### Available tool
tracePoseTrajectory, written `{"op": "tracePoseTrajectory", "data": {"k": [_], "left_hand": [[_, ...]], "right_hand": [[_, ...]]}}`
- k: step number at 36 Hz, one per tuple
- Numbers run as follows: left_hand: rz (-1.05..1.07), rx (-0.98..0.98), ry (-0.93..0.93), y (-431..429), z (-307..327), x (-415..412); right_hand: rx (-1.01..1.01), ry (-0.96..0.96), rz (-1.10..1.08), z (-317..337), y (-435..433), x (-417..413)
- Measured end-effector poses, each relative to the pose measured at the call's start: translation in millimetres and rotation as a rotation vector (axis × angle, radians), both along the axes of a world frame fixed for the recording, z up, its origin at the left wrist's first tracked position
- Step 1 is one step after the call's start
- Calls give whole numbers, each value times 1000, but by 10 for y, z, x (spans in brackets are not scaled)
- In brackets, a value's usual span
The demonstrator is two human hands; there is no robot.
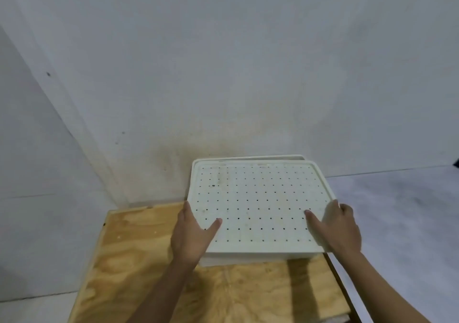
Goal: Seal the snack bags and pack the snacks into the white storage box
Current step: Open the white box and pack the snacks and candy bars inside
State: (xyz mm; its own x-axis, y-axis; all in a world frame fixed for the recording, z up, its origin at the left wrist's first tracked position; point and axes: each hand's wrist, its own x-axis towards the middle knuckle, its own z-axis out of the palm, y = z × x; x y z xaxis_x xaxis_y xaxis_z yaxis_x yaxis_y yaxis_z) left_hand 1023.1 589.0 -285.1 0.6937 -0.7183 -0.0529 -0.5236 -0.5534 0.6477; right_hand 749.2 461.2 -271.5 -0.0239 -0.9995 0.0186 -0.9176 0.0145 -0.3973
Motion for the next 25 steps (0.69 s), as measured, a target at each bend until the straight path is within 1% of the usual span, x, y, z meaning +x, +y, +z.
{"op": "tracePoseTrajectory", "data": {"k": [4,10,18,21,25], "left_hand": [[26,57,-68,-129,-23,-29],[79,21,-126,-211,-93,-49],[156,67,-101,-268,-150,-43],[196,73,-119,-280,-142,-118],[194,66,-140,-277,-173,-107]], "right_hand": [[-9,4,43,-43,-248,-8],[5,-23,90,-163,-520,17],[31,-11,95,-304,-682,22],[32,-7,108,-323,-750,14],[25,-2,112,-356,-800,16]]}}
